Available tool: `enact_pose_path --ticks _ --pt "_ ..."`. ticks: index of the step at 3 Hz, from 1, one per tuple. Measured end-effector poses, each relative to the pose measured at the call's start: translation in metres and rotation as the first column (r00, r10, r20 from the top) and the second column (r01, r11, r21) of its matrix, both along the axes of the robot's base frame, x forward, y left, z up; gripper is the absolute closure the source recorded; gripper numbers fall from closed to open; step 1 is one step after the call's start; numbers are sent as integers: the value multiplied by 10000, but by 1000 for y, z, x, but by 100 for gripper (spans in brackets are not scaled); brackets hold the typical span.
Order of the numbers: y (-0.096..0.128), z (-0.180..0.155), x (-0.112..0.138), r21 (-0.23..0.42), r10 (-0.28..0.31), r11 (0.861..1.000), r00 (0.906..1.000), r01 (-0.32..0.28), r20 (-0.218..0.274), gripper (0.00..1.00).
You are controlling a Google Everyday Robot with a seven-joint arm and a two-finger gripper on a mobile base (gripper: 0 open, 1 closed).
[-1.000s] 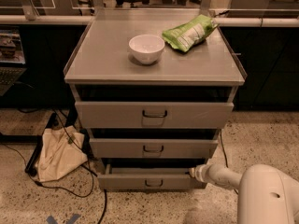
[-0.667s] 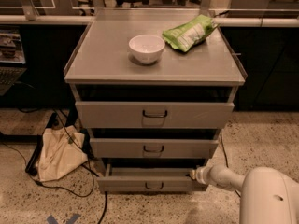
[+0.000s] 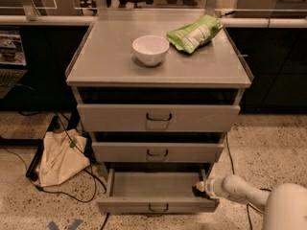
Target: Open bottom drawer
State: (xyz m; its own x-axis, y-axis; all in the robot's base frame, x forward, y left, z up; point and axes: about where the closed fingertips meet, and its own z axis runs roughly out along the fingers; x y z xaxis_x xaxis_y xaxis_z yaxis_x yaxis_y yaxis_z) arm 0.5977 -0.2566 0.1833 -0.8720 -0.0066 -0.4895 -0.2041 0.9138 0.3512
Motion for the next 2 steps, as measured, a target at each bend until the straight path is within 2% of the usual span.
enact_pose_path --ticks 1,2 --pt "4 -3 -1 -20 89 10000 9999 -89 -99 100" --pt "8 -22 -22 306 -137 9994 9987 152 -501 100"
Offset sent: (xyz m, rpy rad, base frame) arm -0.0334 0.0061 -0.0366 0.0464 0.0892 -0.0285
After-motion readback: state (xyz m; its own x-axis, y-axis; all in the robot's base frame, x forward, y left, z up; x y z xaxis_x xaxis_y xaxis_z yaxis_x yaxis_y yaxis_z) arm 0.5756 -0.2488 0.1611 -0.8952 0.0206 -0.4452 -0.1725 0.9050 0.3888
